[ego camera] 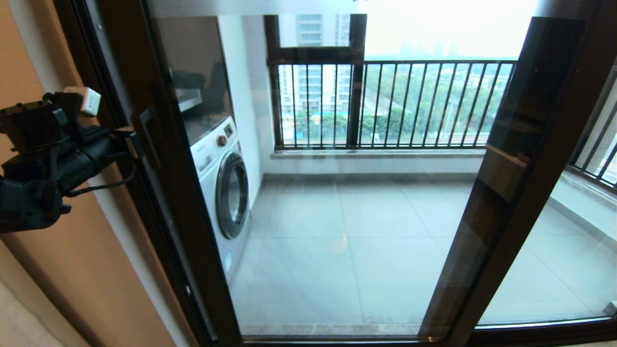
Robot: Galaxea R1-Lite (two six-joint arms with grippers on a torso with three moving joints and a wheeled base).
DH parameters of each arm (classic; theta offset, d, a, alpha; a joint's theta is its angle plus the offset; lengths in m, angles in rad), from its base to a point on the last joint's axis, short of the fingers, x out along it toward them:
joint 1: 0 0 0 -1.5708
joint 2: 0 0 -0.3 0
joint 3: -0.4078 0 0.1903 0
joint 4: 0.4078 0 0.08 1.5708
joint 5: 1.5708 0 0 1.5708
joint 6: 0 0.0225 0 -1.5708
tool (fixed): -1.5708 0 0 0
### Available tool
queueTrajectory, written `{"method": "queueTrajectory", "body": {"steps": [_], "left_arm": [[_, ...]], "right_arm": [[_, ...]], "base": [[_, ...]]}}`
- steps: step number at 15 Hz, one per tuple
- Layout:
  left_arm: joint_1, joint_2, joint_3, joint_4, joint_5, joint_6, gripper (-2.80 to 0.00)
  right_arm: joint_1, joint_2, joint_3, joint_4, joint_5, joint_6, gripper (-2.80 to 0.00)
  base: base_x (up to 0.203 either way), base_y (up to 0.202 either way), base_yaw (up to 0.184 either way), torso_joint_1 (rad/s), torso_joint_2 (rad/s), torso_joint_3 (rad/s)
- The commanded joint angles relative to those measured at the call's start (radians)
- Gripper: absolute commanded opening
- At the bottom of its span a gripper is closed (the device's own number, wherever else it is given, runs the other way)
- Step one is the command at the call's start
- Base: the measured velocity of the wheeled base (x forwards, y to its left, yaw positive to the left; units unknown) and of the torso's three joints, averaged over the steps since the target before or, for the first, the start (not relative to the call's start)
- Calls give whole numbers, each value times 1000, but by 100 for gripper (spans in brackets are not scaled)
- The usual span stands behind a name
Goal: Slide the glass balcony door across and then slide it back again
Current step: Open the slid door
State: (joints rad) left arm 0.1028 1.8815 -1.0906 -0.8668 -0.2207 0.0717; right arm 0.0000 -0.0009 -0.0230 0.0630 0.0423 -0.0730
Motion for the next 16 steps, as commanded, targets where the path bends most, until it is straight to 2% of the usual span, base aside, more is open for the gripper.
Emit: {"method": "queueTrajectory", "body": {"steps": [1,7,16], "left_arm": [[7,-14,8,-9,11,2,-280],[-84,-15,-9,-8,13,3,-280],[-163,64,-157,51,63,5,-280]], "right_arm": [[0,1,0,0,1,-1,-280],[0,1,0,0,1,-1,-280],[0,1,0,0,1,-1,-280]], "base": [[0,0,0,0,0,0],[0,0,0,0,0,0],[0,0,0,0,0,0]]}}
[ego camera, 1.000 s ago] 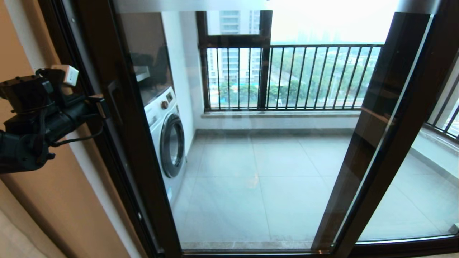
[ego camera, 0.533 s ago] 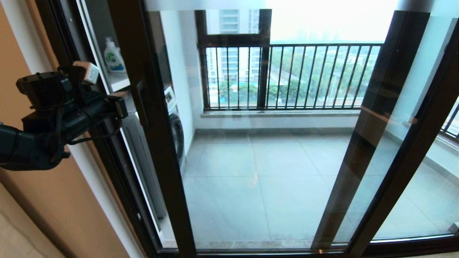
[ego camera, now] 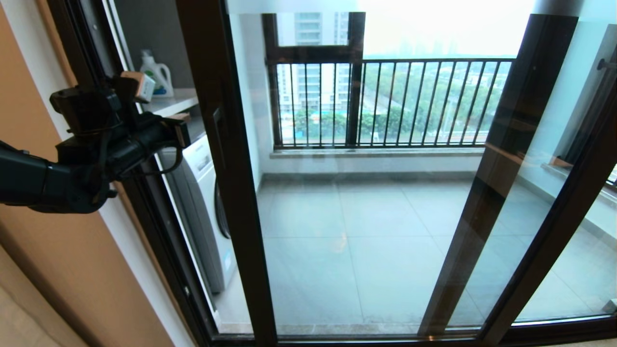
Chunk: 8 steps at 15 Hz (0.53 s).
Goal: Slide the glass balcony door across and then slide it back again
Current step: Open the slid door
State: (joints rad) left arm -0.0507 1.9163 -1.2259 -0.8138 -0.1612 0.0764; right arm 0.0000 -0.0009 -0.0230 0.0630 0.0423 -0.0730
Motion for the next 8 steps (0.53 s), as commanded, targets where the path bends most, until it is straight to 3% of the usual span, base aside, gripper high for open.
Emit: {"method": "queueTrajectory", "body": {"steps": [1,8], "left_arm": [[-19,45,-46,4,11,0,-280],[-172,142,-229,96,105,2,-280]], "right_arm": [[0,1,1,0,1,-1,-280],[0,1,0,0,1,-1,-280]], "base": [[0,0,0,0,0,0],[0,0,0,0,0,0]]}}
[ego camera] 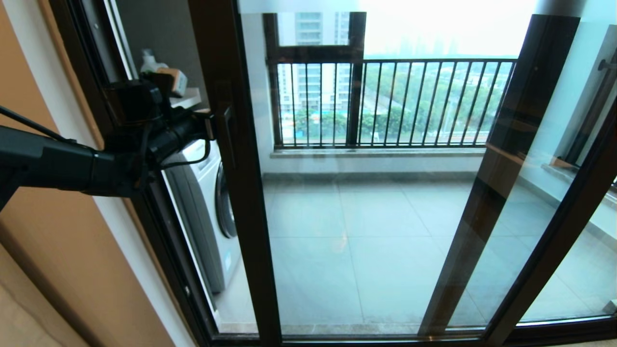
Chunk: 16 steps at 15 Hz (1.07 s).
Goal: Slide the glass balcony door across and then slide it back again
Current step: Open the slid door
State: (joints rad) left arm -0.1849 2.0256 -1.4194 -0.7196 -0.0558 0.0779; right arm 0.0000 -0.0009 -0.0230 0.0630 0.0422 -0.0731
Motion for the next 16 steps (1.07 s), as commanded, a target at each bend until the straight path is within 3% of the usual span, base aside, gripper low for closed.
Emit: {"method": "queueTrajectory", "body": {"steps": [1,3,12,14,16], "left_arm": [[-55,48,-57,9,16,2,-280],[-97,68,-81,11,40,30,-280],[-271,126,-172,66,82,35,-280],[-304,152,-220,78,85,37,-280],[-336,191,-283,90,128,40,-280]], "right_arm": [[0,1,0,0,1,-1,-280],[0,1,0,0,1,-1,-280],[0,1,0,0,1,-1,-280],[0,1,0,0,1,-1,-280],[0,1,0,0,1,-1,-280]], "base": [[0,0,0,0,0,0],[0,0,0,0,0,0],[0,0,0,0,0,0],[0,0,0,0,0,0],[0,0,0,0,0,0]]}}
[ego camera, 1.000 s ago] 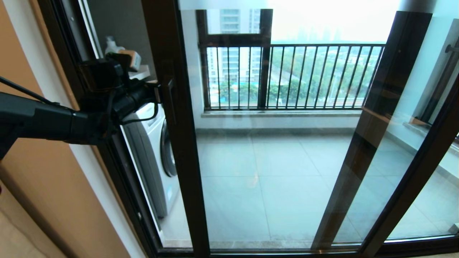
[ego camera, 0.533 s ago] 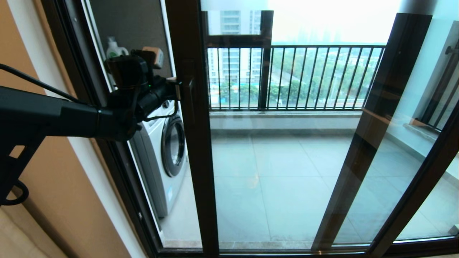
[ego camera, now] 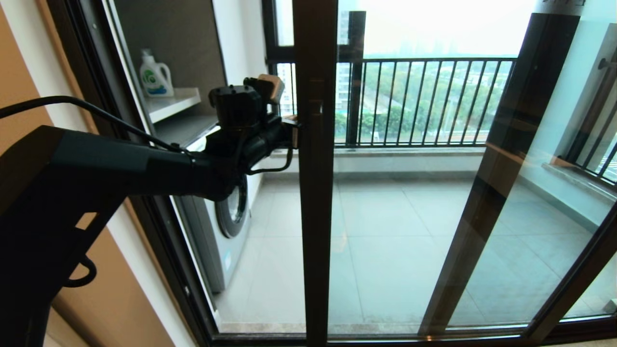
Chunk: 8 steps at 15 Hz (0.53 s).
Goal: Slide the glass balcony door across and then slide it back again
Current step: Open the slid door
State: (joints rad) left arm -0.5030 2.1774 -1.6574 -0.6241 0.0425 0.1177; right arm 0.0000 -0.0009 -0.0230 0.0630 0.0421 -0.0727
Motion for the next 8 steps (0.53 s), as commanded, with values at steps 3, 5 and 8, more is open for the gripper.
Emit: {"method": "queueTrajectory", "body": {"steps": [3,5,8], "left_arm": [[-32,40,-59,-5,57,0,-280],[-32,28,-50,-12,62,-3,-280],[-20,-31,22,-11,68,-10,-280]], "right_arm": [[0,1,0,0,1,-1,-280],[0,1,0,1,1,-1,-280],[0,1,0,1,1,-1,-280]], "base": [[0,0,0,0,0,0],[0,0,0,0,0,0],[0,0,0,0,0,0]]}}
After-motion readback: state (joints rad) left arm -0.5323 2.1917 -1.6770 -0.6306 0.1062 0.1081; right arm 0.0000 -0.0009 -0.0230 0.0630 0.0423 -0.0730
